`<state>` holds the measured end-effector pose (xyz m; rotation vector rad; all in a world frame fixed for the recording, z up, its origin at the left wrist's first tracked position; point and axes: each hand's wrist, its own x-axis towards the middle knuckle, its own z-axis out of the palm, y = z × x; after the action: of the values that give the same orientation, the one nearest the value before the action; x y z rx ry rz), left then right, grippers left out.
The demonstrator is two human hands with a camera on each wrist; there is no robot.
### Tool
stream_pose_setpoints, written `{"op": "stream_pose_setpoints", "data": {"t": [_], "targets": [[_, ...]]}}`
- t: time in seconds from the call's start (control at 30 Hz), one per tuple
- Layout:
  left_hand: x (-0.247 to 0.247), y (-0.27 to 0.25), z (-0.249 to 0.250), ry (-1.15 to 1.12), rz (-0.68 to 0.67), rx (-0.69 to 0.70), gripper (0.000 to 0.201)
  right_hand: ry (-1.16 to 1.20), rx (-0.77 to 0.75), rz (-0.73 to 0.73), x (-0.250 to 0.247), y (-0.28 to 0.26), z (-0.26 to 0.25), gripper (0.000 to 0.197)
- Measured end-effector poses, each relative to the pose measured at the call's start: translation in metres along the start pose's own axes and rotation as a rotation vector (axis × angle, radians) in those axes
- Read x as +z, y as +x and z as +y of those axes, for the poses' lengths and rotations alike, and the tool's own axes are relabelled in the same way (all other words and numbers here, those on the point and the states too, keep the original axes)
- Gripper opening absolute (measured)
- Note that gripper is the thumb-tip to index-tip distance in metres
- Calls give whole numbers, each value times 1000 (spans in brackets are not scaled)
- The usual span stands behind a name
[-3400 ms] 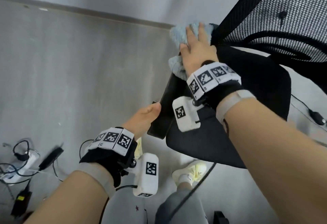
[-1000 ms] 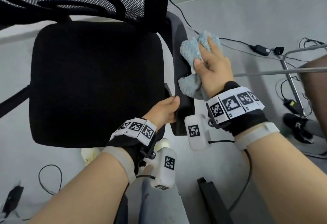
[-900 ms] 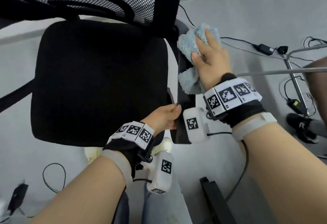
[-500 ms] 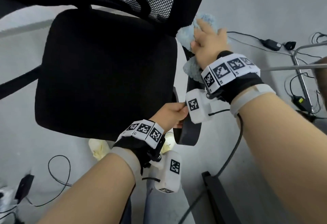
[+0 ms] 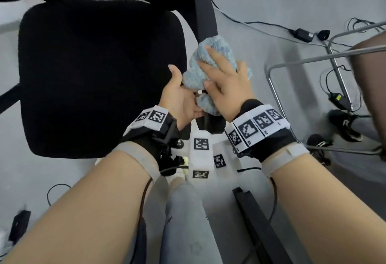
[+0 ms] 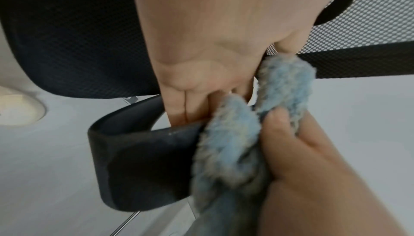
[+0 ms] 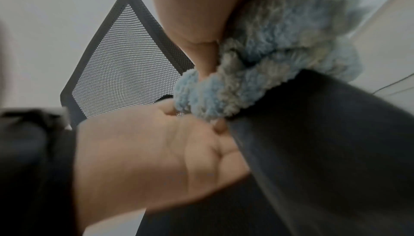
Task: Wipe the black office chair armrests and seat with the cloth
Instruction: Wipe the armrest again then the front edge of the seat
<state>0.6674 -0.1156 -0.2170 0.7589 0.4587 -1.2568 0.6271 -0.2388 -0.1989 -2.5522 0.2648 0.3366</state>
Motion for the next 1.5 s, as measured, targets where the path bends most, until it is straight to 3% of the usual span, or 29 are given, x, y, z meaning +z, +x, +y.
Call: {"op": "stream_pose_setpoints", "data": {"t": [0.23,0.37,0.5,0.67,0.77,0.97,1.07,1.17,1.23,1.33,1.4,1.5], "targets": [[5,-3,1,-78,-112,-35,103,16,-166,122,32,-60,24,44],[-1,-9,-7,21,-66,-22,86,-49,-188,186,52,-86,30,47],[-18,-23,-24,202,124,46,61,-158,-162,277,55,-81,29,70],[-65,-47,-37,442,322,-72,52,-125,-49,333,52,-67,23,52],[-104,-62,-42,542,489,-92,50,-137,48,387,63,-59,14,57],[-194,-93,-36,942,738,-187,63,-113,321,484,101,-44,-27,51],[-228,-107,-29,1060,816,-271,69,-129,385,609,123,-30,-46,55],[-250,-119,-28,1084,782,-261,70,-128,459,700,147,-14,-64,59],[-259,-125,-30,1110,731,-233,71,-108,542,612,173,0,-76,61],[-265,-133,-31,1131,687,-225,70,-190,614,53,222,1,-98,62],[-266,-136,-25,1130,662,-244,66,-169,521,-239,238,-10,-117,64],[-264,-140,-12,1138,627,-301,63,-79,286,-497,245,-41,-137,63]]}}
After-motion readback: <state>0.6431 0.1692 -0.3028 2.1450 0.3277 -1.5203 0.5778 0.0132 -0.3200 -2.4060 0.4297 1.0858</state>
